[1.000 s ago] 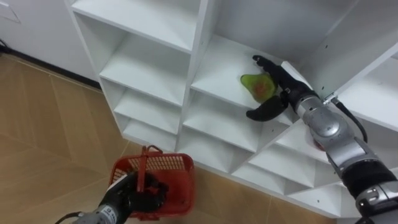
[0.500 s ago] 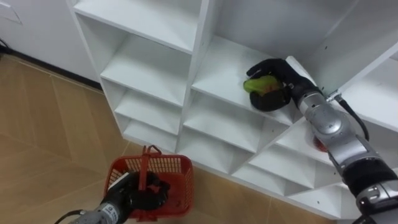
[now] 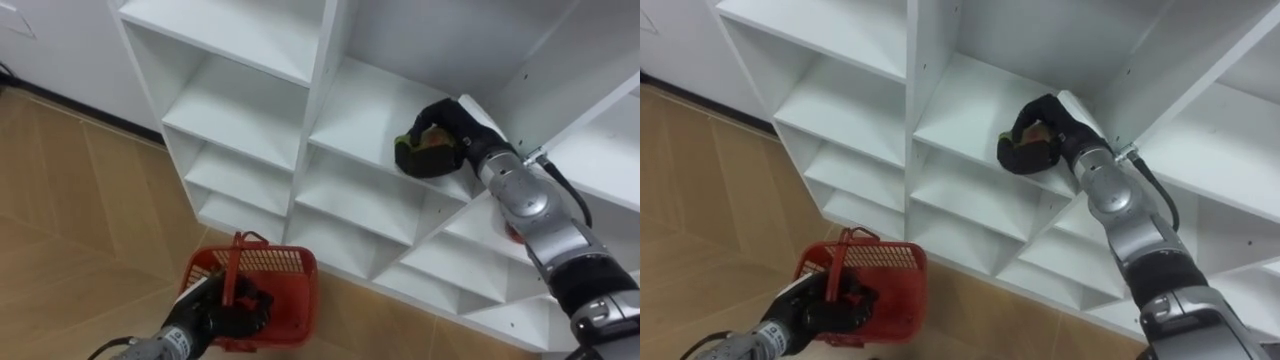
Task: Collect fruits from the closet
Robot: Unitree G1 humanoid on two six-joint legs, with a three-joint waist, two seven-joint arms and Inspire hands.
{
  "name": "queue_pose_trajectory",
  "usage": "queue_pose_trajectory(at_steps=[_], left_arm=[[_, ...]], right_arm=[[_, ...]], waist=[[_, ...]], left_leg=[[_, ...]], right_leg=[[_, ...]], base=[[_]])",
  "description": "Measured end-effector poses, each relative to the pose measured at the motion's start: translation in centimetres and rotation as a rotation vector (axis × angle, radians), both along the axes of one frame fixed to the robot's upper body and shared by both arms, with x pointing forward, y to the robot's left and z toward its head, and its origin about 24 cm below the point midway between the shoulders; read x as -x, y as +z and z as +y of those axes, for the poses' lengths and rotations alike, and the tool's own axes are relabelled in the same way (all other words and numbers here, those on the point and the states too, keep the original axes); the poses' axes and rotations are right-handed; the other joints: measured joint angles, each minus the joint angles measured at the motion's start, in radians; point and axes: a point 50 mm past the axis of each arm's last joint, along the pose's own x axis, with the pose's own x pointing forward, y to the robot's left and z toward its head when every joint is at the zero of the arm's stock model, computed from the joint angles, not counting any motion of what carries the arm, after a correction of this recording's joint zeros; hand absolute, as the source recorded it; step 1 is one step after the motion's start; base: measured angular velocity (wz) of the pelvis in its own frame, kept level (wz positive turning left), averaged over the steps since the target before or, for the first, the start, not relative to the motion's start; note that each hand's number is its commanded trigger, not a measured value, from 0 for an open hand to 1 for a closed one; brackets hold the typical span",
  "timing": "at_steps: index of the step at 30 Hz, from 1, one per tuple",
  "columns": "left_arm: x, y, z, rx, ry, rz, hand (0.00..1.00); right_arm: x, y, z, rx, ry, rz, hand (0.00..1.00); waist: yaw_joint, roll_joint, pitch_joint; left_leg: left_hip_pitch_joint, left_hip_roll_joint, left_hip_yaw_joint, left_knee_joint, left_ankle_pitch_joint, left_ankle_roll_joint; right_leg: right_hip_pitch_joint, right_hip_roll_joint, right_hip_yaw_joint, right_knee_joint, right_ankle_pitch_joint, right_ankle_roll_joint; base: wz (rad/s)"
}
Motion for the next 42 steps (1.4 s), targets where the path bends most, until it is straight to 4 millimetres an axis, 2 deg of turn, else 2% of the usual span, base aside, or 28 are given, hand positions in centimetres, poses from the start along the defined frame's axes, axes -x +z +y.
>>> queue_pose_trajectory(at_steps=[18, 26, 28, 32, 35, 42], left_arm=[[0.1, -0.1, -0.1, 0.006, 0.006, 0.001, 1.0], [-0.6, 0.1, -1.1, 0.036, 0.005, -0.023, 1.0], [-0.8, 0.3, -1.3, 0.041, 0.002, -0.044, 1.0], [-1.3, 0.5, -1.6, 0.049, 0.0, -0.066, 1.0], [-1.3, 0.5, -1.6, 0.051, 0.0, -0.068, 1.0], [-1.5, 0.4, -3.0, 0.082, -0.017, -0.072, 1.0]], right_arm=[[0.1, 0.2, 0.9, -0.015, 0.026, -0.025, 1.0], [1.5, 0.3, 2.3, -0.049, 0.099, -0.063, 1.0], [1.7, 0.4, 3.0, -0.063, 0.14, -0.061, 1.0], [2.8, 0.1, 3.7, -0.098, 0.179, -0.06, 1.0], [3.6, -0.3, 4.4, -0.162, 0.205, -0.047, 1.0], [5.6, -2.2, 4.8, -0.19, 0.214, 0.036, 1.0]], waist=[[-0.013, 0.005, 0.0026], [-0.015, 0.027, -0.0011], [-0.016, 0.027, -0.0013], [-0.039, 0.035, -0.0005], [-0.062, 0.046, -0.0016], [-0.064, 0.072, -0.0056]], left_leg=[[-0.004, 0.001, 0.003, 0.0, 0.0, 0.0], [-0.007, 0.009, 0.039, -0.009, 0.0, 0.0], [-0.002, 0.015, 0.059, -0.014, 0.0, 0.0], [0.003, 0.017, 0.063, -0.015, -0.001, -0.001], [0.002, 0.019, 0.07, -0.015, -0.002, -0.002], [0.0, 0.022, 0.105, -0.012, -0.001, -0.001]], right_leg=[[-0.006, 0.001, 0.003, -0.002, 0.0, 0.0], [-0.031, 0.005, 0.036, 0.003, 0.001, 0.0], [-0.041, 0.009, 0.058, 0.01, 0.003, -0.002], [-0.04, 0.01, 0.059, 0.013, 0.003, -0.002], [-0.046, 0.01, 0.063, 0.016, 0.003, -0.003], [-0.076, 0.009, 0.1, 0.042, 0.005, -0.005]], base=[[0.0], [-0.13], [-0.24], [-0.06], [-0.07], [-0.17]])
